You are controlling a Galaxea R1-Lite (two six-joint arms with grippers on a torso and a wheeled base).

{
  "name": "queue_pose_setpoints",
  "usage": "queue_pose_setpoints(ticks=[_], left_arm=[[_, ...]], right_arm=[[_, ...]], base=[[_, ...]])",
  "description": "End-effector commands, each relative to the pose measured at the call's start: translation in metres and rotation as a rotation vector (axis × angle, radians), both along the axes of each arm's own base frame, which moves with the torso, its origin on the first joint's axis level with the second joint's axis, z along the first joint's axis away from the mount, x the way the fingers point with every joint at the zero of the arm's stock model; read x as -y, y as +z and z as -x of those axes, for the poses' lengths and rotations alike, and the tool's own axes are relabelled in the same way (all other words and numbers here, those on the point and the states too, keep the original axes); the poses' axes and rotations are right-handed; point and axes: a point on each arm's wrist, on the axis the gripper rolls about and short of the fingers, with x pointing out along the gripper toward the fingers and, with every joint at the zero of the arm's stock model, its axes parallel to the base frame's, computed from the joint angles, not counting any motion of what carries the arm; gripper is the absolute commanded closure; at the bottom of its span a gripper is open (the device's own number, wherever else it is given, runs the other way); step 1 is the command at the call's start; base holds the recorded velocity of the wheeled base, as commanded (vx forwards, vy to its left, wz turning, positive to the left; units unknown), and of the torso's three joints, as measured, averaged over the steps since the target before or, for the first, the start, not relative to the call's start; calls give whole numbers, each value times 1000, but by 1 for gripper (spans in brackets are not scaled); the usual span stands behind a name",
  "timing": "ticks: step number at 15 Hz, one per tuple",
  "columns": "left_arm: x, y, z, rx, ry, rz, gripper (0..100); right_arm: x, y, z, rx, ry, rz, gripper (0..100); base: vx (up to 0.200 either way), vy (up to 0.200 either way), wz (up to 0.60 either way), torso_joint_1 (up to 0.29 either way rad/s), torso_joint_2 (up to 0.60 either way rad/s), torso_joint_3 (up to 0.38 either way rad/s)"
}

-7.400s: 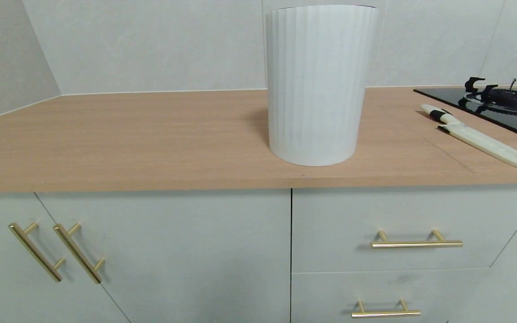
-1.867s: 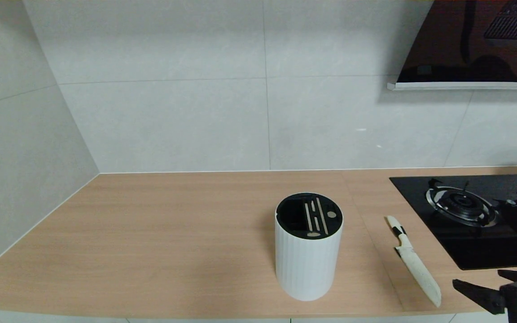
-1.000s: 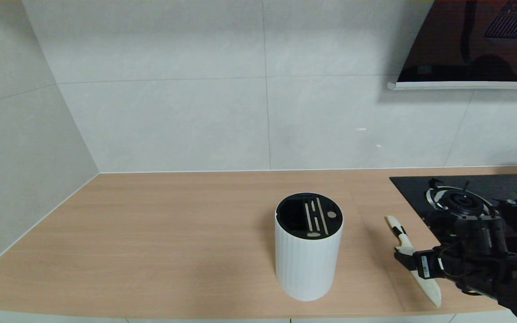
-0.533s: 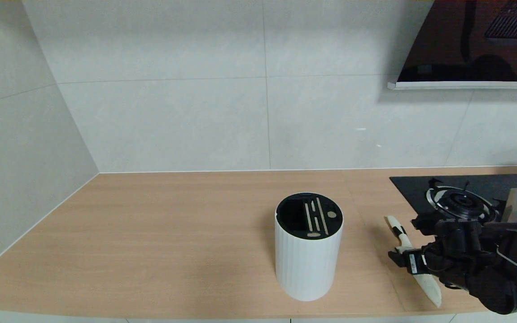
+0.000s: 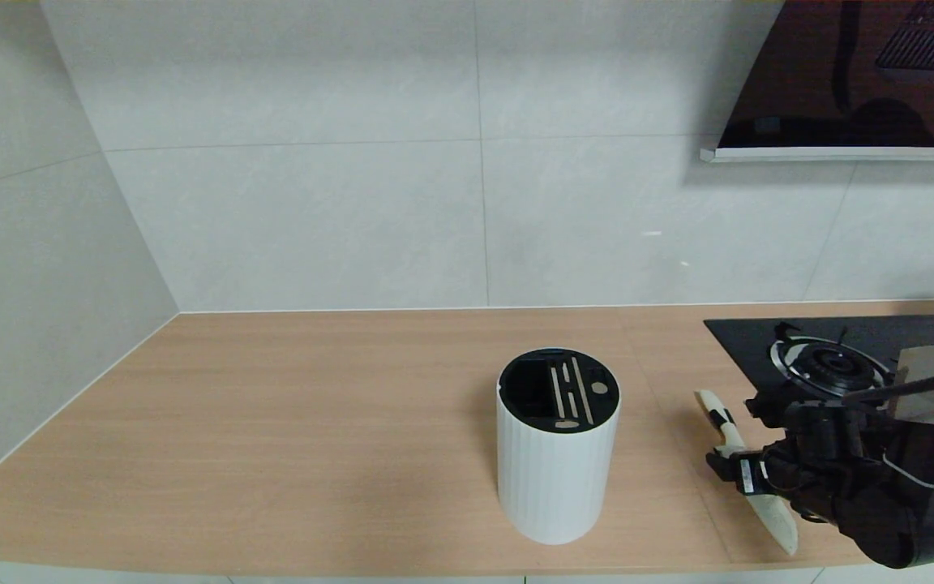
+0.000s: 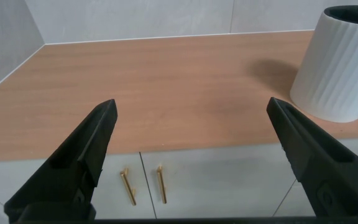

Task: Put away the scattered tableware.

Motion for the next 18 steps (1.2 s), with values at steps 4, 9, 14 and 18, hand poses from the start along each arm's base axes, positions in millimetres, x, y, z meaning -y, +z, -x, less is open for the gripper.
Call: queue_pose_setpoints(ticks=[4, 9, 14, 18], left_arm=[[0, 0, 0, -1, -1, 1, 0], [0, 0, 0, -1, -1, -1, 0], [0, 0, 0, -1, -1, -1, 0], [0, 0, 0, -1, -1, -1, 0]], right_arm=[[0, -6, -4, -5, -7, 3, 0], [0, -8, -5, -9, -7, 3, 0], [0, -9, -5, -12, -6, 1, 100], [0, -9, -4, -12, -5, 2, 100]], base=[[0, 0, 0, 0, 0, 0], [0, 0, 0, 0, 0, 0], [0, 0, 0, 0, 0, 0], [0, 0, 0, 0, 0, 0]])
